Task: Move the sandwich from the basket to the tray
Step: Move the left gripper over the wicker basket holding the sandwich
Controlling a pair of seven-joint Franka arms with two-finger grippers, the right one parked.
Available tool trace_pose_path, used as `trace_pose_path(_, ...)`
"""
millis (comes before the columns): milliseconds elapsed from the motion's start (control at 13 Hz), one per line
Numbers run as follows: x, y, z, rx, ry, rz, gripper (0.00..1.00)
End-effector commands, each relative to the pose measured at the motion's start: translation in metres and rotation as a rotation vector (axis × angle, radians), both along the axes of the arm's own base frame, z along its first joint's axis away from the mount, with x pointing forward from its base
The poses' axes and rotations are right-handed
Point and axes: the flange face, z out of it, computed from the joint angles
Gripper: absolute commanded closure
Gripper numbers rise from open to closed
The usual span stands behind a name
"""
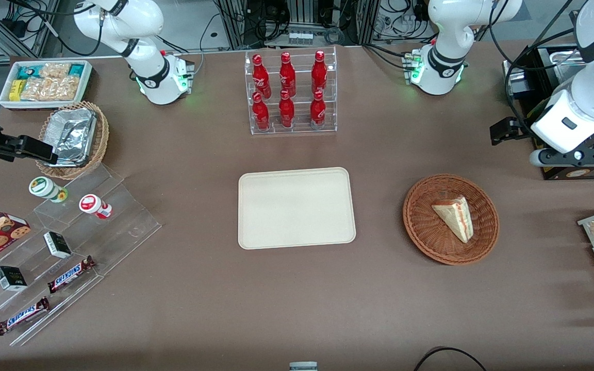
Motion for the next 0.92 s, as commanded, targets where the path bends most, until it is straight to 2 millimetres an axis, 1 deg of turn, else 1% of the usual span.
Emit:
trace_pose_path(0,-0.006,0.001,0.007,-0.011,0.005,-0.006,0.00)
trace_pose_path(154,-0.003,0.000,-0.004,-0.013,0.025,-0.010,0.00)
trace_pose_path(231,-0.003,-0.002,-0.017,-0.014,0.044,-0.013,0.00)
trace_pose_path(308,0.000,-0.006,-0.028,-0.016,0.025,-0.021,0.00)
trace_pose_path(462,0.007,-0.008,-0.050,-0.021,-0.006,-0.028,0.00)
trace_pose_path(615,0.014,-0.009,-0.081,-0.025,-0.027,-0.028,0.00)
trace_pose_path(692,0.015,-0.009,-0.102,-0.023,-0.033,-0.029,0.00)
trace_pose_path(846,0.014,-0.009,-0.133,-0.025,-0.058,-0.030,0.00)
